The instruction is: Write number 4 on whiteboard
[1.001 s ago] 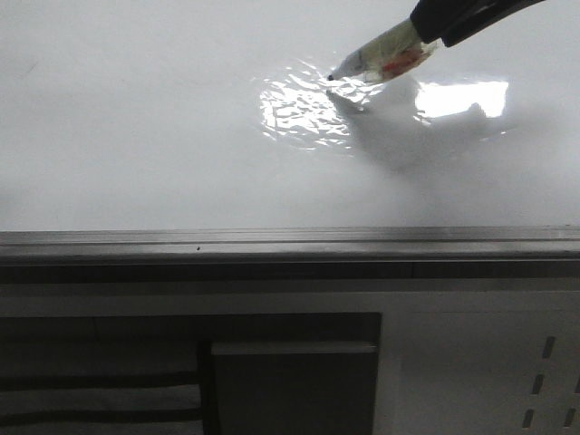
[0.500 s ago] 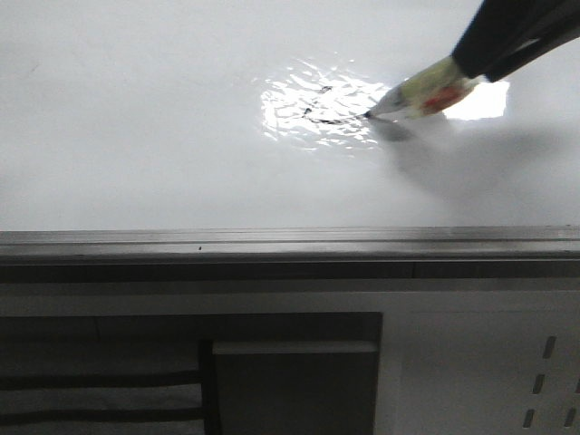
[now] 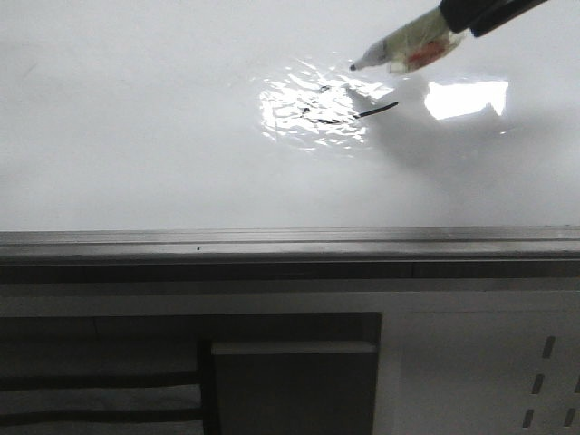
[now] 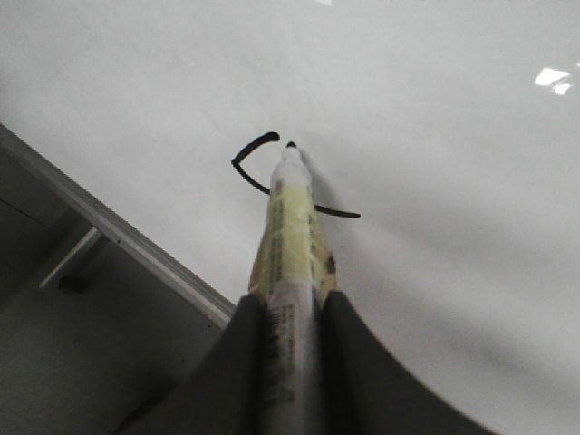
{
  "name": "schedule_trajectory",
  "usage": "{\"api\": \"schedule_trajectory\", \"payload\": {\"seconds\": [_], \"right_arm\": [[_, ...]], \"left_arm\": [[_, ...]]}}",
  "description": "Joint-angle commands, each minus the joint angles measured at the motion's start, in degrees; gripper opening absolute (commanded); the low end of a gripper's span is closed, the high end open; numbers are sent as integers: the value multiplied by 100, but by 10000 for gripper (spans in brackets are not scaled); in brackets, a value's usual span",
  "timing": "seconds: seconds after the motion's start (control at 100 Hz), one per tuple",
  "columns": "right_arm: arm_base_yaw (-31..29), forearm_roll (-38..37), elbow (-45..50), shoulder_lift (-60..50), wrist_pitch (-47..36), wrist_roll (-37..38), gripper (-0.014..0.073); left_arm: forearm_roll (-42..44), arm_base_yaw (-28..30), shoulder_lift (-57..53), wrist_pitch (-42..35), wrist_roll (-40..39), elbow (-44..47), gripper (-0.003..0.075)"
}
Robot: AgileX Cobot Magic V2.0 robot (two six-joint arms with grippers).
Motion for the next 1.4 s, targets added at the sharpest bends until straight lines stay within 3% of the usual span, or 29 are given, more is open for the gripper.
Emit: {"api": "schedule_trajectory", "payload": {"seconds": [0.0,0.09,0.3,0.47,0.61,0.8,1.011,1.391], "right_arm": [[3,49,-157,220,87,-89,-36],[3,66,-157,404,781,-132,-36],[207,161,-271,-223,579,-1148,-36],[207,161,-271,-554,995,-2663,-36],[207,161,-271,-679,1175,-3958,-36],[207,161,-271,-679,1175,-3969,-36],[207,161,-271,-679,1175,-3969,-36],[207,161,-271,-679,1186,-3969,-36]], "left_arm": [[-155,33,-6,-422,-22,-161,420],[-155,33,-6,-412,-22,-161,420],[-181,33,131,-215,154,-212,420],[-254,-242,717,669,841,-638,420],[-254,-894,1317,732,1446,-967,420],[-254,-1799,2197,286,2050,-1398,420],[-254,-2346,3044,-247,2274,-1927,420],[-266,-2509,3828,-480,2427,-2426,411]]}}
